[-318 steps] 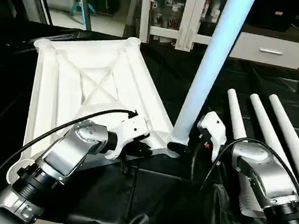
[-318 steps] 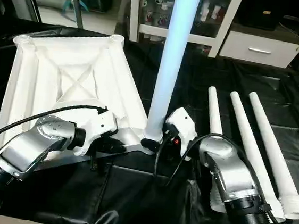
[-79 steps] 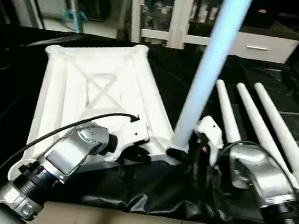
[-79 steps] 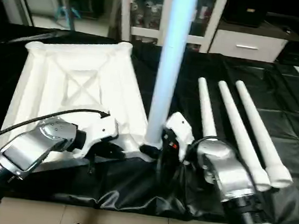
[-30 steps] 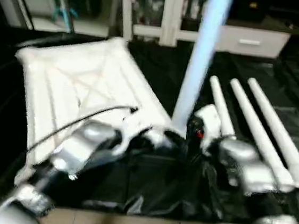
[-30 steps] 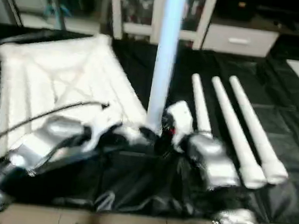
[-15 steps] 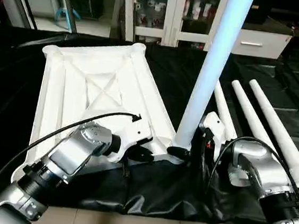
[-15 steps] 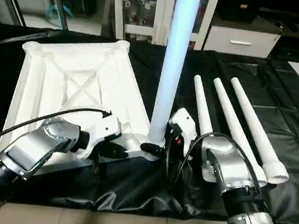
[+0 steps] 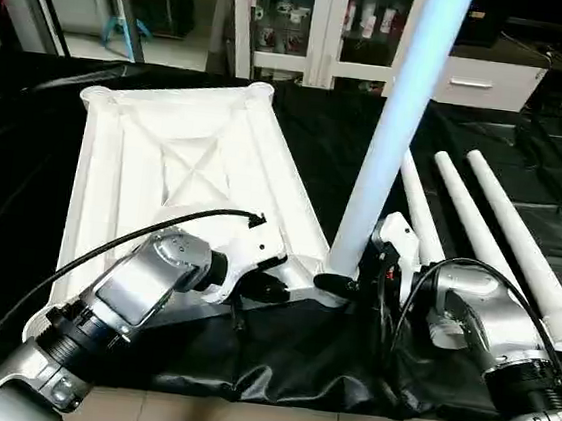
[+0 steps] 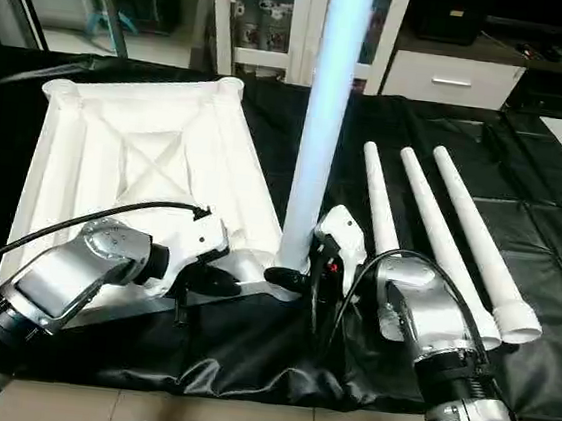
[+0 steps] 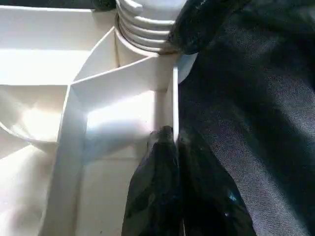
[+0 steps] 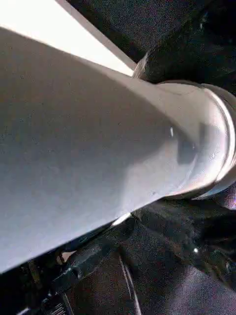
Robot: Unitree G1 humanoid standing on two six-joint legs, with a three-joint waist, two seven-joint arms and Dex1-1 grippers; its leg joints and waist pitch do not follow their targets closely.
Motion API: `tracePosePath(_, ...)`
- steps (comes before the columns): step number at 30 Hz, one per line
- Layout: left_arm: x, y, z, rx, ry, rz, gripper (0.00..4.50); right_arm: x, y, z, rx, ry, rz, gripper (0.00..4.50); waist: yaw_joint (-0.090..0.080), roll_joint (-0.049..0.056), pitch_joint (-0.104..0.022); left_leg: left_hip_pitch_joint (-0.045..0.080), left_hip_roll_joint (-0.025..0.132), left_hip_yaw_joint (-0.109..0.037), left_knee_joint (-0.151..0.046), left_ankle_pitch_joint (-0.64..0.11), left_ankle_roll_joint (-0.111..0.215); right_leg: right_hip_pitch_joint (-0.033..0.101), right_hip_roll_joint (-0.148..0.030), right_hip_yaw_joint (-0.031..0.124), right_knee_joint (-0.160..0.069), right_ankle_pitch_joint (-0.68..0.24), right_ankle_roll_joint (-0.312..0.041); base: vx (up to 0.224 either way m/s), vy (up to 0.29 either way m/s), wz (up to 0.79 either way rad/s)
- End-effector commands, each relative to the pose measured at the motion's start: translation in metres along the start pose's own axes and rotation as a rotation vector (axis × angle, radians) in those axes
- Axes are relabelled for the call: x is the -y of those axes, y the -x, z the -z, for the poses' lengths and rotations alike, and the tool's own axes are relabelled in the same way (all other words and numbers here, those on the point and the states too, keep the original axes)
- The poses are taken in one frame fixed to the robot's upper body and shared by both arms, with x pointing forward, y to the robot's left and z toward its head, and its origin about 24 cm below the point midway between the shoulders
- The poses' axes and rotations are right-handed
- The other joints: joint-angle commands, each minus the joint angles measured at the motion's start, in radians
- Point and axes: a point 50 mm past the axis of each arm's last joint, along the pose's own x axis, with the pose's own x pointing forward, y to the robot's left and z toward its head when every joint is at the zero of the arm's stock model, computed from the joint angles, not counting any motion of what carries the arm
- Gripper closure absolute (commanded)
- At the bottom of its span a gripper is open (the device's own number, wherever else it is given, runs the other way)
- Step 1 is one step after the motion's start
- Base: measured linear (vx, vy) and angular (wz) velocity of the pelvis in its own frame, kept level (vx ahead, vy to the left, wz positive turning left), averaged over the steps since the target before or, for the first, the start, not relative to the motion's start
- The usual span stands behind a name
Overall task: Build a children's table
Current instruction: Rotate leg to tighten
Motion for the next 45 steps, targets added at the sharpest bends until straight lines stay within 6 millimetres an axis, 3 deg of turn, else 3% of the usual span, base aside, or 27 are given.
tracePosePath(1, -0.002, -0.001, 0.005, -0.023, 0.023, -0.008, 4.5, -0.004, -0.004, 0.0, 0.012, -0.01, -0.019, 1.74, -0.002, -0.008, -0.056, 0.024, 0.038, -0.011, -0.072, -0.235, 0.027, 0.038, -0.059, 0.041, -0.076, -0.207, -0.221, 0.0, 0.0, 0.0)
tracePosePath(7, -0.001, 0.0, 0.008, -0.027, 0.019, 0.002, 4.5, -0.005, -0.008, 0.001, 0.015, -0.014, -0.003, 1.77, -0.007, -0.003, -0.056, 0.025, 0.037, -0.012, -0.073, -0.245, 0.019, 0.038, -0.057, 0.041, -0.077, -0.205, -0.219, 0.0, 0.0, 0.0)
tracePosePath(12, -0.008, -0.007, 0.005, 0.0, 0.052, -0.054, 4.5, 0.009, -0.016, 0.006, 0.004, -0.032, 0.228, 1.78, -0.017, -0.009, -0.051, 0.027, 0.035, -0.012, -0.077, -0.288, -0.002, 0.034, -0.059, 0.041, -0.085, -0.285, -0.206, 0.0, 0.0, 0.0)
tracePosePath(13, -0.013, -0.011, 0.002, 0.029, 0.091, -0.097, 4.5, 0.013, -0.021, 0.006, 0.017, -0.057, 0.299, 1.78, -0.025, -0.018, -0.05, 0.03, 0.036, -0.013, -0.079, -0.318, -0.015, 0.032, -0.059, 0.04, -0.09, -0.331, -0.193, 0.0, 0.0, 0.0)
tracePosePath(14, -0.016, -0.013, -0.001, 0.048, 0.117, -0.125, 4.5, 0.016, -0.023, 0.007, 0.024, -0.078, 0.345, 1.78, -0.026, -0.013, -0.048, 0.03, 0.033, -0.015, -0.078, -0.324, -0.019, 0.03, -0.06, 0.04, -0.09, -0.347, -0.191, 0.0, 0.0, 0.0)
tracePosePath(18, -0.033, -0.025, -0.009, 0.096, 0.186, -0.291, 4.5, 0.021, -0.042, 0.008, 0.04, -0.195, 0.542, 1.78, -0.036, -0.013, -0.05, 0.035, 0.03, -0.019, -0.078, -0.362, -0.038, 0.023, -0.063, 0.038, -0.101, -0.418, -0.165, 0.0, 0.0, 0.0)
tracePosePath(19, -0.038, -0.028, -0.012, 0.106, 0.202, -0.346, 4.5, 0.022, -0.049, 0.008, 0.046, -0.231, 0.605, 1.78, -0.034, -0.007, -0.05, 0.031, 0.032, -0.02, -0.081, -0.356, -0.037, 0.024, -0.064, 0.039, -0.1, -0.398, -0.157, 0.0, 0.0, 0.0)
tracePosePath(20, -0.042, -0.03, -0.015, 0.111, 0.218, -0.382, 4.5, 0.022, -0.054, 0.008, 0.05, -0.259, 0.656, 1.78, -0.036, -0.01, -0.052, 0.034, 0.03, -0.017, -0.079, -0.351, -0.035, 0.02, -0.062, 0.041, -0.101, -0.376, -0.16, 0.0, 0.0, 0.0)
tracePosePath(22, -0.052, -0.033, -0.024, 0.125, 0.233, -0.495, 4.5, 0.021, -0.068, 0.008, 0.058, -0.344, 0.767, 1.78, -0.037, -0.004, -0.053, 0.033, 0.03, -0.018, -0.08, -0.348, -0.043, 0.021, -0.061, 0.041, -0.098, -0.345, -0.168, 0.0, 0.0, 0.0)
tracePosePath(23, -0.053, -0.035, -0.027, 0.129, 0.234, -0.514, 4.5, 0.02, -0.071, 0.008, 0.057, -0.361, 0.787, 1.78, -0.032, -0.004, -0.055, 0.038, 0.032, -0.018, -0.081, -0.35, -0.044, 0.02, -0.061, 0.04, -0.099, -0.33, -0.169, 0.0, 0.0, 0.0)
tracePosePath(27, -0.056, -0.041, -0.04, 0.152, 0.223, -0.548, 4.5, 0.013, -0.089, 0.004, 0.058, -0.395, 0.84, 1.78, -0.026, 0.0, -0.059, 0.032, 0.032, -0.015, -0.081, -0.305, -0.035, 0.027, -0.06, 0.042, -0.089, -0.233, -0.18, 0.0, 0.0, 0.0)
tracePosePath(29, -0.056, -0.043, -0.041, 0.156, 0.217, -0.54, 4.5, 0.009, -0.096, 0.001, 0.067, -0.393, 0.838, 1.78, -0.026, -0.001, -0.062, 0.024, 0.032, -0.014, -0.079, -0.255, -0.022, 0.036, -0.059, 0.041, -0.079, -0.144, -0.196, 0.0, 0.0, 0.0)
tracePosePath(31, -0.056, -0.045, -0.04, 0.153, 0.216, -0.537, 4.5, 0.009, -0.098, -0.001, 0.073, -0.393, 0.855, 1.78, -0.026, -0.001, -0.062, 0.025, 0.03, -0.011, -0.076, -0.235, -0.009, 0.036, -0.059, 0.042, -0.078, -0.107, -0.208, 0.0, 0.0, 0.0)
tracePosePath(33, -0.056, -0.045, -0.035, 0.141, 0.213, -0.53, 4.5, 0.011, -0.097, -0.003, 0.094, -0.407, 0.864, 1.78, -0.025, 0.009, -0.059, 0.028, 0.032, -0.012, -0.079, -0.263, -0.012, 0.036, -0.06, 0.041, -0.08, -0.128, -0.211, 0.0, 0.0, 0.0)
tracePosePath(34, -0.056, -0.045, -0.033, 0.135, 0.208, -0.523, 4.5, 0.013, -0.096, -0.005, 0.108, -0.401, 0.867, 1.78, -0.026, 0.005, -0.058, 0.029, 0.032, -0.012, -0.081, -0.288, -0.014, 0.037, -0.059, 0.04, -0.083, -0.158, -0.207, 0.0, 0.0, 0.0)
tracePosePath(37, -0.056, -0.045, -0.032, 0.132, 0.202, -0.518, 4.5, 0.013, -0.095, -0.008, 0.14, -0.385, 0.825, 1.78, -0.026, 0.006, -0.055, 0.032, 0.033, -0.013, -0.084, -0.33, -0.021, 0.033, -0.061, 0.041, -0.09, -0.226, -0.194, 0.0, 0.0, 0.0)
tracePosePath(40, -0.056, -0.044, -0.03, 0.131, 0.188, -0.509, 4.5, 0.012, -0.093, -0.013, 0.192, -0.366, 0.78, 1.08, -0.026, 0.008, -0.054, 0.03, 0.035, -0.014, -0.085, -0.332, -0.02, 0.033, -0.061, 0.041, -0.092, -0.235, -0.187, 0.0, 0.0, 0.0)
tracePosePath(43, -0.055, -0.044, -0.029, 0.132, 0.159, -0.48, 4.5, 0.015, -0.085, -0.018, 0.23, -0.339, 0.782, 0.87, -0.036, 0.015, -0.055, 0.018, 0.032, -0.019, -0.088, -0.315, -0.014, 0.042, -0.061, 0.039, -0.088, -0.215, -0.181, 0.0, 0.0, 0.0)
tracePosePath(45, -0.054, -0.045, -0.029, 0.138, 0.13, -0.457, 4.5, 0.016, -0.077, -0.022, 0.242, -0.291, 0.803, 0.75, -0.036, 0.011, -0.057, 0.022, 0.033, -0.017, -0.085, -0.297, -0.01, 0.04, -0.06, 0.04, -0.088, -0.193, -0.187, 0.0, 0.0, 0.0)
